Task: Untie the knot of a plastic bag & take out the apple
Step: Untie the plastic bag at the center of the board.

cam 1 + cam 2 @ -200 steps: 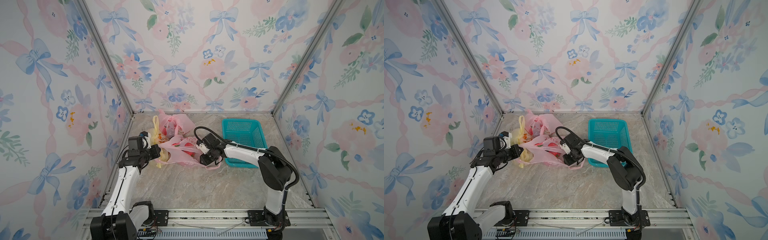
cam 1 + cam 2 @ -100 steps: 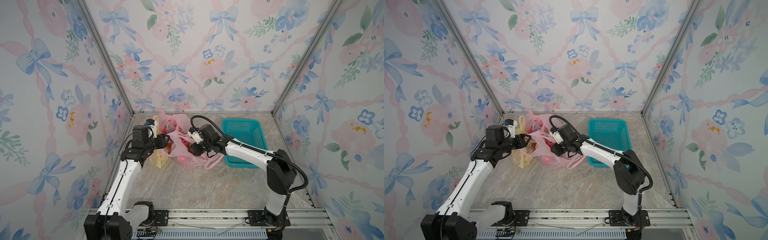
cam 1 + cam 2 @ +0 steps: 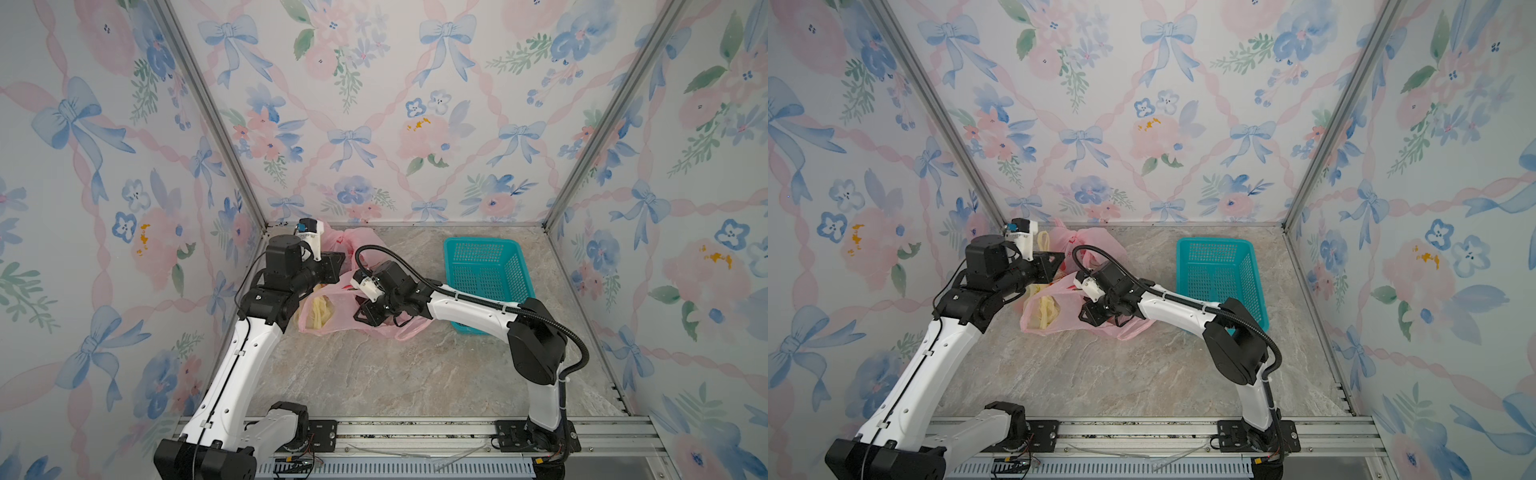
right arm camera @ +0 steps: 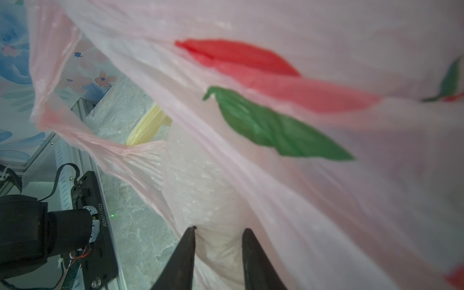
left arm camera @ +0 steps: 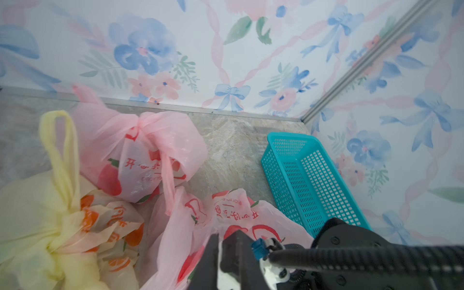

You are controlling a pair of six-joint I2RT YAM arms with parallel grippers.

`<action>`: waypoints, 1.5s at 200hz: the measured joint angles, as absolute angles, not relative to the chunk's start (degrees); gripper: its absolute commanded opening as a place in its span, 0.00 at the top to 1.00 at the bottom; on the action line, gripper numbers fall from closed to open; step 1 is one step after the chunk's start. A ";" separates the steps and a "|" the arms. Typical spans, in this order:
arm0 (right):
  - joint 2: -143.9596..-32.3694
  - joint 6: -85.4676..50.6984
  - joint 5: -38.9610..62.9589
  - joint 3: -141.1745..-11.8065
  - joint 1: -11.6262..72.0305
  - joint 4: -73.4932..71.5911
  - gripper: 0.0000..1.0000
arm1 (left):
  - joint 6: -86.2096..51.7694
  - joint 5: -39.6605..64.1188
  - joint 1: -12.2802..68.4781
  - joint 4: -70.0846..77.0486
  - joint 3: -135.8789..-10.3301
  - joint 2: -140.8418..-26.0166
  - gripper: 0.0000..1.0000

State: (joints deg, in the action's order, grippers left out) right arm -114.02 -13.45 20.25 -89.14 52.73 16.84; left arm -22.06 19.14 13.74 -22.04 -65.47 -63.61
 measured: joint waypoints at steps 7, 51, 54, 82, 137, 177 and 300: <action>-114.04 -14.00 20.75 -89.14 52.42 16.78 0.67 | -22.24 19.38 16.08 -21.63 -65.71 -64.58 1.00; -114.02 -17.58 23.35 -88.23 46.92 14.68 0.60 | -24.60 19.35 23.59 -20.12 -62.61 -67.31 1.00; -114.02 -18.04 23.64 -88.12 46.35 14.41 0.60 | -24.80 19.51 24.10 -19.79 -62.13 -67.31 1.00; -113.97 -19.57 25.54 -87.66 43.03 13.41 0.52 | -26.28 20.08 26.37 -17.76 -59.55 -68.42 1.00; -110.80 -20.80 26.89 -83.13 39.79 12.71 0.41 | -27.16 19.75 28.03 -14.66 -58.24 -73.91 1.00; -108.57 -19.73 22.65 -81.19 38.65 14.33 0.47 | -26.89 17.37 28.95 -12.58 -59.02 -77.87 1.00; -112.92 -16.27 10.09 -87.29 39.81 15.05 0.51 | -23.27 -1.13 30.55 -14.94 -61.56 -91.07 1.00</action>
